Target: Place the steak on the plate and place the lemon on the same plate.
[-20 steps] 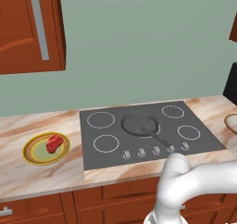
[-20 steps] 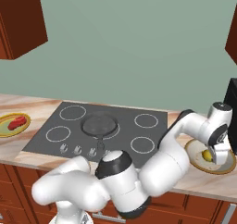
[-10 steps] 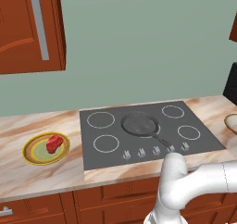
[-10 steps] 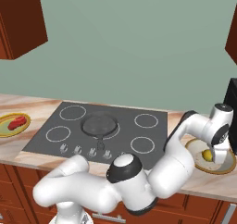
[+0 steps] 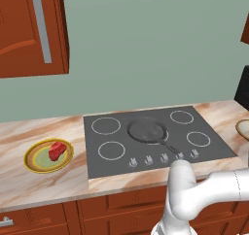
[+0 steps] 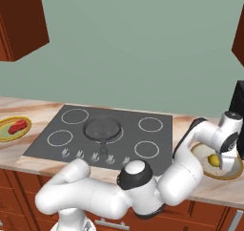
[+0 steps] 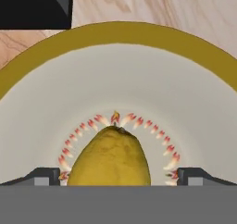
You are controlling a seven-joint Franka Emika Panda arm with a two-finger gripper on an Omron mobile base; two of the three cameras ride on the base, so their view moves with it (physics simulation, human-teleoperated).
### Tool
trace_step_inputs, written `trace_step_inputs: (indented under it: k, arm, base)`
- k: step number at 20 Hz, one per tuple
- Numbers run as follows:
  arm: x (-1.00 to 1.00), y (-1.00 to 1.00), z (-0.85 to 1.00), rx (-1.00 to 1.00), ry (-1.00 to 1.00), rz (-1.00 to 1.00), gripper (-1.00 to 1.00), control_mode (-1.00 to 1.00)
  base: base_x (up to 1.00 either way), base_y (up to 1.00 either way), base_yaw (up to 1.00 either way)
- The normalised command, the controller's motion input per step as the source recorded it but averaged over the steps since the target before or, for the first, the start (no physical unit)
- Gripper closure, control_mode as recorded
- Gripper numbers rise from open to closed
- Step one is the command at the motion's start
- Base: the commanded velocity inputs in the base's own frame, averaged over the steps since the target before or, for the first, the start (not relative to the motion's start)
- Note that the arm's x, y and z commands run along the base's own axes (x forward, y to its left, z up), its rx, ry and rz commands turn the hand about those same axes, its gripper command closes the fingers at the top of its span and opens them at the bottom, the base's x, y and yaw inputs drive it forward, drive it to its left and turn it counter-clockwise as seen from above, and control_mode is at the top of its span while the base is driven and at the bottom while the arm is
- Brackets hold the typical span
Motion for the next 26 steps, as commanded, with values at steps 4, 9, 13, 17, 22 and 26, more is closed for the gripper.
trace_step_inputs:
  k: [4, 9, 13, 17, 22, 26]
  arm:
    - [0.00, -0.08, -0.19, 0.08, 0.00, -0.04, -1.00, -1.00]
    - [0.03, -0.01, -0.20, 0.08, 0.00, -0.04, -1.00, -1.00]
    - [0.09, 0.04, -0.12, 0.02, 0.00, -0.03, 1.00, -1.00]
    - [0.05, 0.00, -0.10, 0.00, 0.00, -0.03, 1.00, -1.00]
    - [-0.03, -0.01, 0.03, 0.00, -0.01, -0.02, 1.00, -1.00]
    - [-0.14, 0.00, 0.39, 0.00, 0.00, 0.00, 1.00, -1.00]
  base:
    - [0.00, 0.00, 0.00]
    - [0.00, 0.00, 0.00]
    - [0.00, 0.00, 0.00]
    - [0.00, 0.00, 0.00]
    - [0.00, 0.00, 0.00]
    - [0.00, 0.00, 0.00]
